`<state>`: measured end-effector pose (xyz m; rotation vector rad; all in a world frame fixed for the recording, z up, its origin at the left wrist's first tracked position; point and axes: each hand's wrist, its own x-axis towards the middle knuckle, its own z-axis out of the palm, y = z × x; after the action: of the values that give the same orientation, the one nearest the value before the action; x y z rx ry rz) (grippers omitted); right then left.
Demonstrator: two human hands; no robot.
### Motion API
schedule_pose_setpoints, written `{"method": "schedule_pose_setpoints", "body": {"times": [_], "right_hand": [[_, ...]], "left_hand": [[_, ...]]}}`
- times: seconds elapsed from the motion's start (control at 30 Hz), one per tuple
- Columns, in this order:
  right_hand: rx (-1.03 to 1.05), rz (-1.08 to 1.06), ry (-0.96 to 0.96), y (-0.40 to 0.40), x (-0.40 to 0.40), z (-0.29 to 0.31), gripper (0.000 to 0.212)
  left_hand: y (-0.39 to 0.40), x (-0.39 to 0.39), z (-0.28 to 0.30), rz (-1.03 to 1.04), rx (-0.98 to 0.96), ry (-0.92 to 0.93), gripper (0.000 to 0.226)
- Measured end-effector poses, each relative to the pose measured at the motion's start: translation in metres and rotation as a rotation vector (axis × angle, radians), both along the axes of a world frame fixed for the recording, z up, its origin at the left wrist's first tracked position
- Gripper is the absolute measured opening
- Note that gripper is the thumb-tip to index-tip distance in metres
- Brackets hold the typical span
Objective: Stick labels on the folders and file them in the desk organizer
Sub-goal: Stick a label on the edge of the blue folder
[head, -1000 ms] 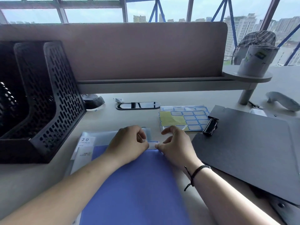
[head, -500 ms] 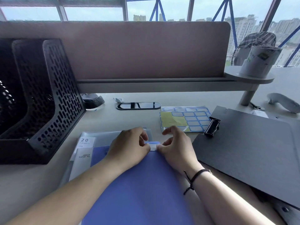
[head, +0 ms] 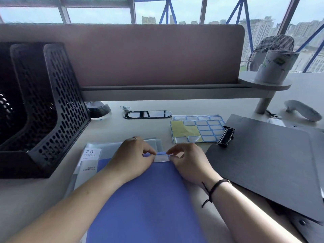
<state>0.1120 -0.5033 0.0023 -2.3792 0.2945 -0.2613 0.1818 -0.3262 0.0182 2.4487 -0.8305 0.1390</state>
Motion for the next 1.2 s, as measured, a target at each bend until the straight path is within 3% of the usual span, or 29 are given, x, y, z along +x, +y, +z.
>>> {"method": "schedule_pose_setpoints", "body": {"times": [0.13,0.3,0.4,0.63,0.8,1.0,1.2], "right_hand": [[-0.078,0.094,0.026,0.003,-0.006,0.002,0.02],[-0.38,0.204,0.122,0.009,-0.017,0.01,0.038],[-0.455,0.211,0.152,0.01,-0.019,0.013,0.045],[-0.558,0.196,0.173,0.01,-0.023,0.017,0.051],[-0.592,0.236,0.11,0.019,-0.027,0.015,0.074],[-0.582,0.435,0.41,0.022,-0.033,0.017,0.09],[-0.581,0.36,0.441,0.008,-0.029,0.021,0.099]], "left_hand": [[0.004,-0.002,0.004,-0.048,0.105,-0.066,0.017],[0.011,-0.004,0.01,-0.115,0.217,-0.06,0.023],[0.012,-0.007,0.015,-0.13,0.27,-0.047,0.027],[0.014,-0.012,0.018,-0.139,0.303,-0.075,0.032],[0.012,-0.012,0.018,-0.133,0.311,-0.08,0.029],[0.013,-0.011,0.018,-0.064,0.317,-0.132,0.028],[0.016,-0.005,0.013,-0.003,0.281,-0.116,0.028]]}}
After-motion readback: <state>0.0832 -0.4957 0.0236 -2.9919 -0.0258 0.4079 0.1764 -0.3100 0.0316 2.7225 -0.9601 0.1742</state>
